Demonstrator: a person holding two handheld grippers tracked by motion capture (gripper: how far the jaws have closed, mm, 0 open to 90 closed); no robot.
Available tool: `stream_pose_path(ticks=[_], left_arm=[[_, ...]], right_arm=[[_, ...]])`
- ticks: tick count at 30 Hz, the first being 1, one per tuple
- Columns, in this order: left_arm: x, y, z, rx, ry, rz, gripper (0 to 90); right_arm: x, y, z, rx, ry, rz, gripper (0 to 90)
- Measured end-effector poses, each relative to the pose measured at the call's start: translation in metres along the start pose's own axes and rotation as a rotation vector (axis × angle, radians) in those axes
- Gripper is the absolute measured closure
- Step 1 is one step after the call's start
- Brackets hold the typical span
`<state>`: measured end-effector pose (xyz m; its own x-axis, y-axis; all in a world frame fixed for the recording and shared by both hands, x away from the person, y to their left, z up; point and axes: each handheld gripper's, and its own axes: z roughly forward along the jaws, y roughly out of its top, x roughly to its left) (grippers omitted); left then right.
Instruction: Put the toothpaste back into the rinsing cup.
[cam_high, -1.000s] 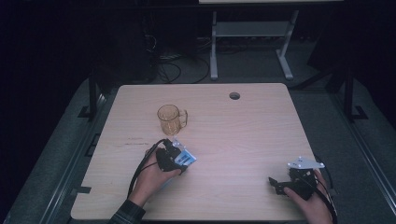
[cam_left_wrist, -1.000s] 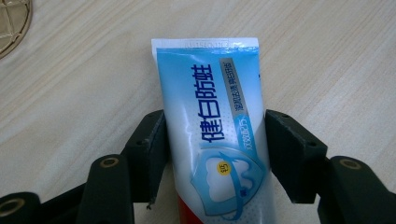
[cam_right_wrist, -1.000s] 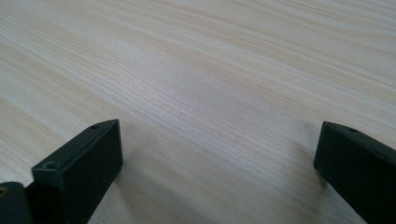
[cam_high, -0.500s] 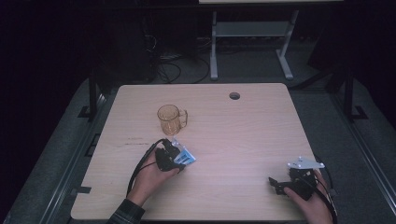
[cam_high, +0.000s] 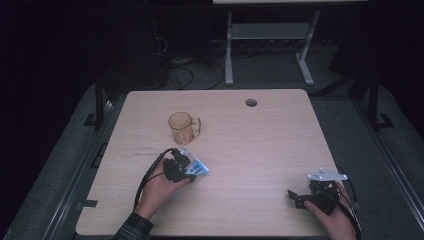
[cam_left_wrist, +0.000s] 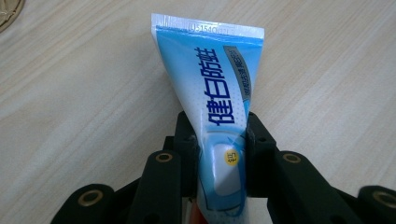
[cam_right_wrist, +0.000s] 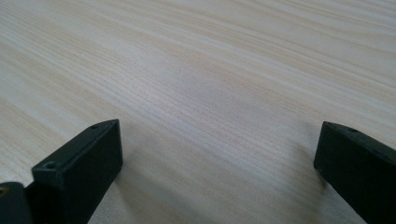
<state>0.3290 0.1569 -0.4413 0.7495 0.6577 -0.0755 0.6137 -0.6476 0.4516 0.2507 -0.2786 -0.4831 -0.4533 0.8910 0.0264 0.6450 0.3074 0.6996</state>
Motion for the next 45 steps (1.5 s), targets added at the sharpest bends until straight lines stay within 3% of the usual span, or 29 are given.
stream_pose_path(ticks=[7,23,29,45], left_arm=[[0.002,-0.002,-0.002,-0.015,-0.018,-0.002,71.9],[0.007,-0.008,-0.021,-0.103,-0.073,-0.033,72.4],[0.008,-0.009,-0.028,-0.122,-0.073,-0.037,72.5],[0.014,-0.013,-0.05,-0.248,-0.142,-0.054,72.6]], right_arm=[[0.0,0.0,0.0,0.0,0.0,0.0,0.5],[0.0,0.0,0.0,0.0,0.0,0.0,0.5],[0.0,0.0,0.0,0.0,0.0,0.0,0.5],[0.0,0.0,0.0,0.0,0.0,0.0,0.5]])
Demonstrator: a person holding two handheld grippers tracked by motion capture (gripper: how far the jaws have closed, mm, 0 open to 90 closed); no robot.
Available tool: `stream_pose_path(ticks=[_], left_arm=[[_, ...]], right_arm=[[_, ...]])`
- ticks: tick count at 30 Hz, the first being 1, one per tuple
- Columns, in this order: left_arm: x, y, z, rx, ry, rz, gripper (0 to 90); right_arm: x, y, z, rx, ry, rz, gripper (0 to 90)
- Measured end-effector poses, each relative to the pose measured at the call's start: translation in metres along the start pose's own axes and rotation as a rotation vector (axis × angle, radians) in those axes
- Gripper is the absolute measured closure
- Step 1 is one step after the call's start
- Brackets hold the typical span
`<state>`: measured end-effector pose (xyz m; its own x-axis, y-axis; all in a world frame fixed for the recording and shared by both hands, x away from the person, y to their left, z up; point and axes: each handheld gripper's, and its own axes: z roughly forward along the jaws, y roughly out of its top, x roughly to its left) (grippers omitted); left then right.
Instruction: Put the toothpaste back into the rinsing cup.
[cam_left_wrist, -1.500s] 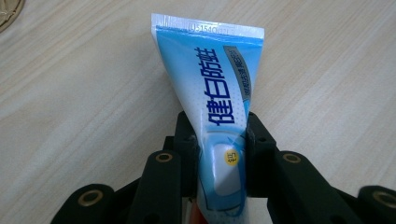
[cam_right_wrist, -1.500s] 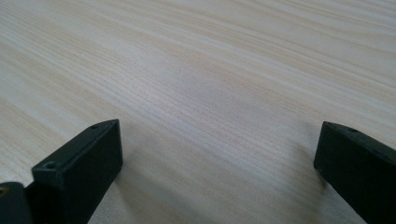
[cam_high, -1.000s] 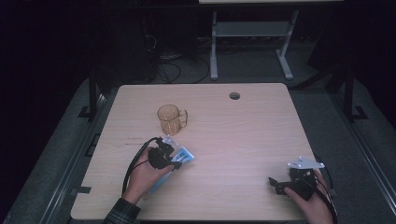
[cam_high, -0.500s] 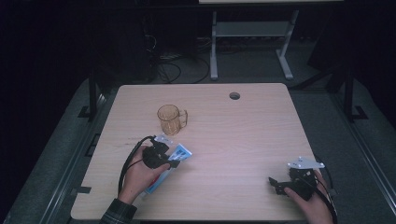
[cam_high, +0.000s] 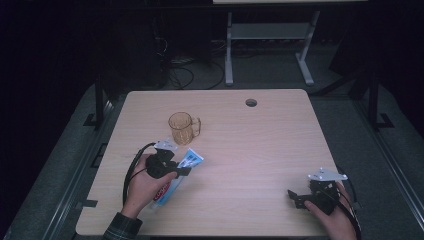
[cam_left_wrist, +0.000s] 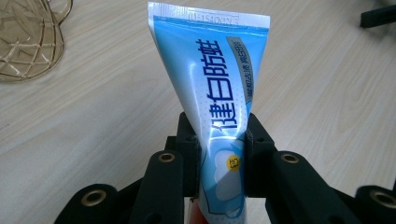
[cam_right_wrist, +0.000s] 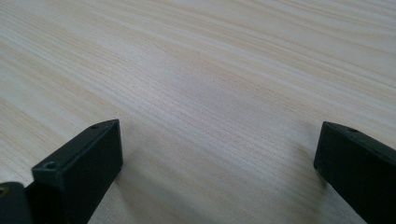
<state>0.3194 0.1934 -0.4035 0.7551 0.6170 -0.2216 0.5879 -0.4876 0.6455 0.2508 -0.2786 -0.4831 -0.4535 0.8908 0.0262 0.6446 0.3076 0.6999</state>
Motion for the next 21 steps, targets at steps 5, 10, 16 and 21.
stream_pose_path(ticks=[5,10,16,21], left_arm=[[0.003,-0.001,-0.003,-0.029,-0.008,0.001,72.5],[0.004,0.0,-0.006,-0.071,-0.011,-0.001,72.6],[0.006,0.002,-0.011,-0.128,-0.017,0.012,72.6],[0.009,0.005,-0.014,-0.17,-0.027,0.02,72.6]], right_arm=[[0.0,0.0,0.0,0.0,0.0,0.0,0.5],[0.0,0.0,0.0,0.0,0.0,0.0,0.5],[0.0,0.0,0.0,0.0,0.0,0.0,0.5],[0.0,0.0,0.0,0.0,0.0,0.0,0.5]])
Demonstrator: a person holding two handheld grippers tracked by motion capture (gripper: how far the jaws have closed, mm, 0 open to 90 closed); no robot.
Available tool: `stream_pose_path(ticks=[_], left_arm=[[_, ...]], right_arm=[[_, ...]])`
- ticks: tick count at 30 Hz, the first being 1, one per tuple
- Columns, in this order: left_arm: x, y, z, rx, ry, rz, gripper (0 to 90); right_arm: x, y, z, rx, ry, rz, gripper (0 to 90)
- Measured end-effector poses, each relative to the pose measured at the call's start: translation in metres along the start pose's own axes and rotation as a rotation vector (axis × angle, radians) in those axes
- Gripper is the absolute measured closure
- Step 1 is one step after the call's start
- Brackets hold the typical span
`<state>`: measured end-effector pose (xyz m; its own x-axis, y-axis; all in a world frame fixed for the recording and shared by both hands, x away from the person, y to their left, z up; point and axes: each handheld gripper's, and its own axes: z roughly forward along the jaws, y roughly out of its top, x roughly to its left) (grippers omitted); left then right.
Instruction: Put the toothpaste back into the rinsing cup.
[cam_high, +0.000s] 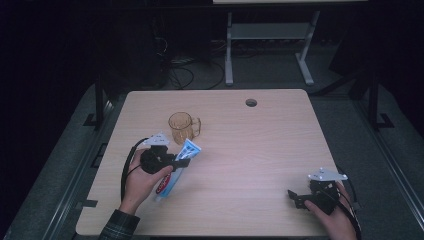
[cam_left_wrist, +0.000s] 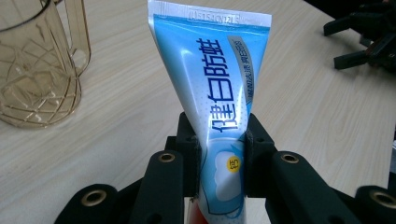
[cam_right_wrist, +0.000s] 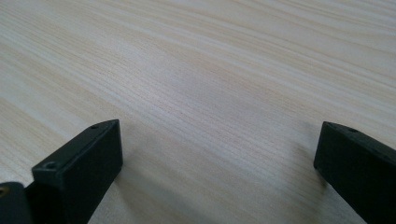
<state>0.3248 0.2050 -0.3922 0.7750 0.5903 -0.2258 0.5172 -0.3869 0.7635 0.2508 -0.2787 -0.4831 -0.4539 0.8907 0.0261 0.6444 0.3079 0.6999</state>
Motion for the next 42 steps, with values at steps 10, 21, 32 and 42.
stream_pose_path(ticks=[10,21,32,42], left_arm=[[0.008,0.004,-0.006,-0.047,-0.003,0.014,72.7],[0.013,0.018,-0.019,-0.083,0.024,0.019,72.6],[0.022,0.029,-0.029,-0.11,0.036,0.019,72.6],[0.031,0.044,-0.033,-0.148,0.033,0.03,72.6]], right_arm=[[0.0,0.0,0.0,0.0,0.0,0.001,0.5],[-0.001,0.0,0.0,0.0,0.006,-0.005,0.5],[-0.001,0.0,0.0,0.001,0.007,-0.007,0.5],[-0.001,0.001,0.001,0.001,0.01,-0.009,0.5]])
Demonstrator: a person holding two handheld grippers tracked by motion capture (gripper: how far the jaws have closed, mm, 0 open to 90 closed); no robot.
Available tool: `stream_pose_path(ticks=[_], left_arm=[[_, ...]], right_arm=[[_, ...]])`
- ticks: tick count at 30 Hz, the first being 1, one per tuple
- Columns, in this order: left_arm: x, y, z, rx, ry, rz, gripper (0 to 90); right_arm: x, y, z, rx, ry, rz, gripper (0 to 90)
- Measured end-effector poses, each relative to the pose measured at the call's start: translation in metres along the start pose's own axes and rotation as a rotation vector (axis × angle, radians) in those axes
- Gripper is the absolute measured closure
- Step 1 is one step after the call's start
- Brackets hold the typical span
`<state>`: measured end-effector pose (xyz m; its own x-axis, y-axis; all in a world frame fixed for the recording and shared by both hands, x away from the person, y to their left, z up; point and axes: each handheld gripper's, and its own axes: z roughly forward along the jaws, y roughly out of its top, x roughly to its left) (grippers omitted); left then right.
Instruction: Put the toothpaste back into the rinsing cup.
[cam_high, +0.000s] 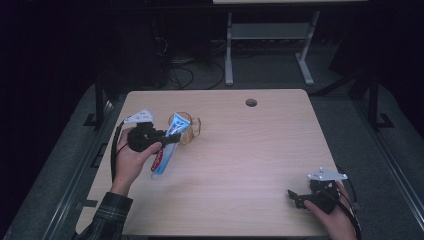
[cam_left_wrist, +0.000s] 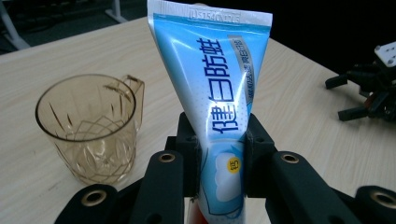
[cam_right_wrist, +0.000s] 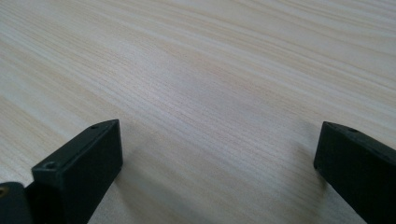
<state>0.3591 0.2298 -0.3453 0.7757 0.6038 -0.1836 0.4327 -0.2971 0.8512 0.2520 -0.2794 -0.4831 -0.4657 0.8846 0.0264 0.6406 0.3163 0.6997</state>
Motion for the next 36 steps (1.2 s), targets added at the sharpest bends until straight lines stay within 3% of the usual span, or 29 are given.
stream_pose_path(ticks=[23,36], left_arm=[[0.017,0.023,0.006,-0.05,0.027,0.015,72.6],[0.034,0.04,0.011,-0.08,0.041,0.018,72.5]], right_arm=[[0.0,0.0,0.0,0.0,0.0,-0.001,0.5],[0.0,0.0,0.0,0.0,0.0,-0.001,0.5]])
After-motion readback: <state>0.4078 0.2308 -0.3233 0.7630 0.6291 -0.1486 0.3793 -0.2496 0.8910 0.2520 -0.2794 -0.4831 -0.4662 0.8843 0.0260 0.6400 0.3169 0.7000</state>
